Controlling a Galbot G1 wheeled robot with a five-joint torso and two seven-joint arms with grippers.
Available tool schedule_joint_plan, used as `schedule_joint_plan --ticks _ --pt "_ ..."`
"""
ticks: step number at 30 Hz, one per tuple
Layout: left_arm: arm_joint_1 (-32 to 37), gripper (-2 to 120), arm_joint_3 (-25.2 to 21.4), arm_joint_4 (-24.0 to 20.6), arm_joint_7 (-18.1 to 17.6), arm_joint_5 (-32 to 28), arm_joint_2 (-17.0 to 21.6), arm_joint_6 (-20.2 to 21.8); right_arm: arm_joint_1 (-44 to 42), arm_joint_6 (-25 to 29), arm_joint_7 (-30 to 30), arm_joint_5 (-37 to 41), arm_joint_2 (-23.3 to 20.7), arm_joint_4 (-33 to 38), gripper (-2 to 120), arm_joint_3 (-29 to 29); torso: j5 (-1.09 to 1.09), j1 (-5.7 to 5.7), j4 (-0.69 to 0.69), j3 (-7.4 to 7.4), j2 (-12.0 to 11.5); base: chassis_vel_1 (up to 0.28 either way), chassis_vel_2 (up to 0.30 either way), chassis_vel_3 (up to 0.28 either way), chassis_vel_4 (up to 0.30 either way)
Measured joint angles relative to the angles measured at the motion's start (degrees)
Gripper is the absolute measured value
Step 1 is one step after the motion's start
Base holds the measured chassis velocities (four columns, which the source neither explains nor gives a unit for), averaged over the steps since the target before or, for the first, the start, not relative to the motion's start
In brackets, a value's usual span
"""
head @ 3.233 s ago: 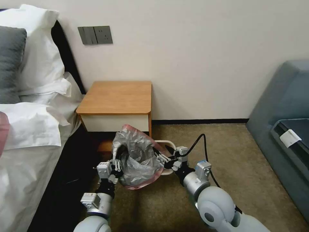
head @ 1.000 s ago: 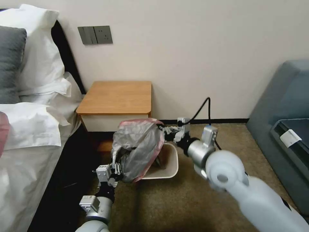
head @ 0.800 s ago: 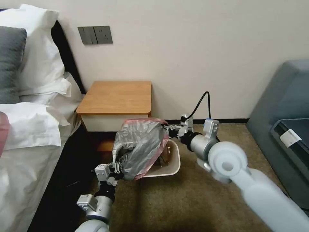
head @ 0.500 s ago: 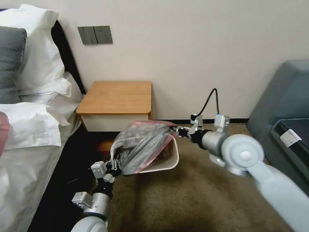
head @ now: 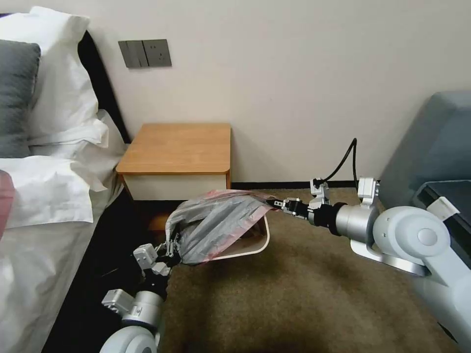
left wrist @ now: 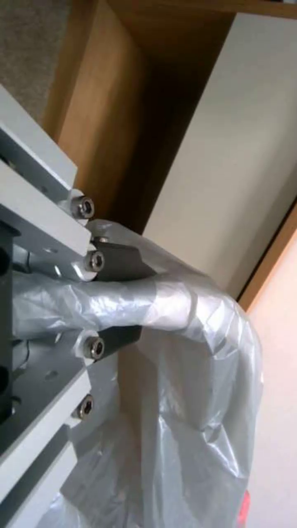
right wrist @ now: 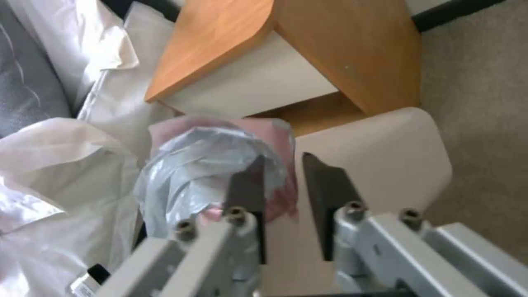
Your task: Pick up the garbage bag from the table and place it over the trash can.
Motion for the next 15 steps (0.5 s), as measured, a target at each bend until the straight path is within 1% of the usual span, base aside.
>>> schedule_joint_plan --ticks 1,2,5,6,7,8,9,10,13,14,15 --pt "0.0 5 0.0 0.0 0.0 0.0 0.0 0.0 0.0 0.0 0.0 0.0 0.0 0.0 23 0.0 0.00 0.00 0.00 0.00 0.0 0.000 0.000 0.000 0.000" --pt "0.0 5 0.0 0.0 0.0 0.1 0.0 0.0 -0.4 0.0 0.5 -0.1 -0.1 0.6 26 0.4 0.00 0.00 0.00 0.00 0.0 0.000 0.000 0.000 0.000" --pt "0.0 5 0.0 -0.1 0.0 0.3 -0.2 0.0 -2.2 -0.1 1.4 -0.9 -0.2 1.4 41 1.4 0.00 0.00 0.00 0.00 0.0 0.000 0.000 0.000 0.000" --pt "0.0 5 0.0 -0.1 0.0 0.3 -0.2 0.0 -2.2 -0.1 1.4 -0.9 -0.2 1.4 41 1.4 0.00 0.00 0.00 0.00 0.0 0.000 0.000 0.000 0.000" --pt "0.0 5 0.0 -0.1 0.0 0.3 -0.2 0.0 -3.0 -0.3 1.6 -1.1 -0.3 1.7 44 1.8 0.00 0.00 0.00 0.00 0.0 0.000 0.000 0.000 0.000" --pt "0.0 5 0.0 -0.2 0.0 0.3 -0.2 0.0 -3.9 -0.9 1.8 -1.5 -0.3 1.9 52 2.2 0.00 0.00 0.00 0.00 0.0 0.000 0.000 0.000 0.000" --pt "0.0 5 0.1 -0.3 0.0 0.3 -0.2 0.0 -4.6 -1.1 1.9 -1.8 -0.4 2.1 54 2.6 0.00 0.00 0.00 0.00 0.0 0.000 0.000 0.000 0.000" --pt "0.0 5 0.1 -0.3 0.0 0.3 -0.2 0.0 -4.6 -1.1 1.9 -1.8 -0.4 2.1 54 2.6 0.00 0.00 0.00 0.00 0.0 0.000 0.000 0.000 0.000" --pt "-0.1 5 0.2 -0.4 -0.1 0.3 -0.2 -0.1 -7.8 -1.5 2.9 -2.7 -0.4 2.9 70 4.0 0.00 0.00 -0.01 0.00 0.0 0.000 0.000 0.000 0.000" --pt "-0.1 5 0.2 -0.4 -0.1 0.3 -0.2 -0.1 -7.8 -1.5 2.9 -2.7 -0.4 2.9 70 4.0 0.00 0.00 -0.01 0.00 0.0 0.000 0.000 0.000 0.000" --pt "-0.2 5 0.3 -0.4 -0.2 0.3 -0.2 -0.1 -8.9 -1.5 3.4 -2.8 -0.3 3.4 76 4.6 0.00 0.00 0.00 0.00 0.0 0.000 0.000 0.000 0.000"
